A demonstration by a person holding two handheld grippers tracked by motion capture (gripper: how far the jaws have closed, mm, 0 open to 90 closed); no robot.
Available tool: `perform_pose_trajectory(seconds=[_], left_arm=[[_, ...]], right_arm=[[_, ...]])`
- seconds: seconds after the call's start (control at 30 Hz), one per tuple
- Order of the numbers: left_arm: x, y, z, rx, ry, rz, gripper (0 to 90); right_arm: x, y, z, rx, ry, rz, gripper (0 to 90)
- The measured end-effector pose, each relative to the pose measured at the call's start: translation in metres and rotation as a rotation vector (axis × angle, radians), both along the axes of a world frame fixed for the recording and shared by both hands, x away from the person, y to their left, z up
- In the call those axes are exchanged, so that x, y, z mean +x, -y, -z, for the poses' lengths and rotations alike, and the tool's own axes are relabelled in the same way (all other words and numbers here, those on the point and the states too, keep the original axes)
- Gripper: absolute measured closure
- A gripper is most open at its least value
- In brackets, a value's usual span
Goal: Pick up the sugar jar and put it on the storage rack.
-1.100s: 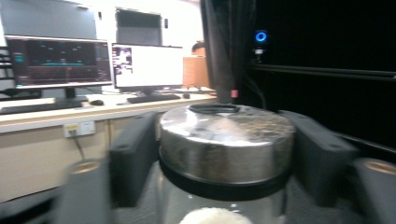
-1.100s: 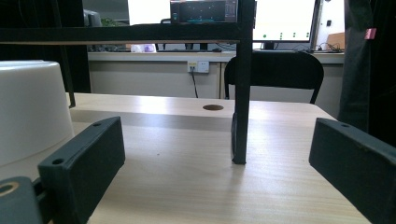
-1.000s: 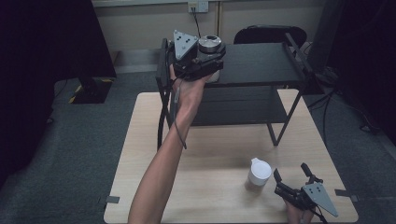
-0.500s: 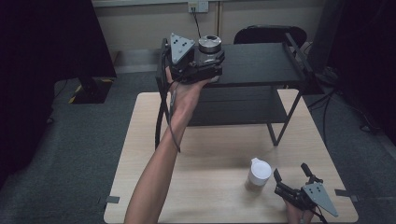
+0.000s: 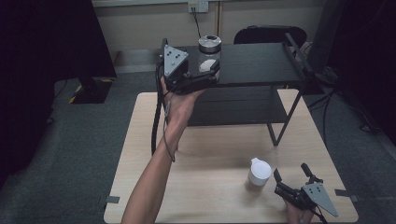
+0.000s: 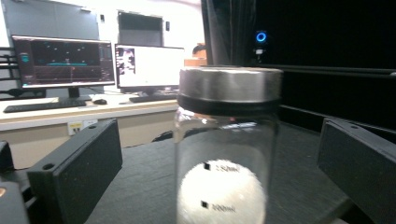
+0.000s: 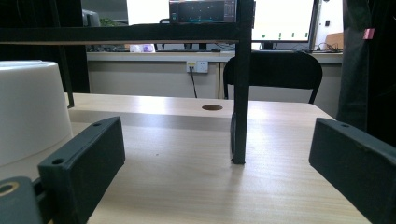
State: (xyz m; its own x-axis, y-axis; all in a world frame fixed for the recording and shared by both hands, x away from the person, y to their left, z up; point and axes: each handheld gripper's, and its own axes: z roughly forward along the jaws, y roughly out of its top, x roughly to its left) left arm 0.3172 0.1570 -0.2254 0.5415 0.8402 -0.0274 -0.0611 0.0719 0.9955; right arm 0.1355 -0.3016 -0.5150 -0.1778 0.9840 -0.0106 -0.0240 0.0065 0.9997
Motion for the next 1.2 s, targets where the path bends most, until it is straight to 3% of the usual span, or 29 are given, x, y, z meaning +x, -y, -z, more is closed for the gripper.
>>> perform_pose_trajectory(seconds=[0.2,0.5,0.63,0.83,0.97,1.07,1.2], left_arm=[[-0.009,-0.004,0.007,0.011,0.008,0.011,0.1],[-0.025,-0.009,0.027,-0.007,0.037,0.021,0.0],[-0.033,-0.013,0.042,-0.032,0.051,0.039,0.0],[-0.038,-0.016,0.058,-0.051,0.049,0.048,0.0],[-0.044,-0.016,0.067,-0.040,0.047,0.048,0.0],[-0.046,-0.020,0.074,-0.041,0.043,0.084,0.1],[-0.052,-0.019,0.086,-0.056,0.043,0.090,0.1]], right_arm=[[0.000,0.000,0.000,0.000,0.000,0.000,2.4],[0.000,0.000,0.000,0.000,0.000,0.000,2.4],[0.000,0.000,0.000,0.000,0.000,0.001,2.4],[0.000,0.000,0.000,0.000,0.000,0.002,2.4],[0.000,0.000,0.000,0.001,0.000,0.003,2.4],[0.000,-0.001,0.000,0.001,0.001,0.003,2.4],[0.000,-0.001,0.000,0.001,0.001,0.004,2.4]])
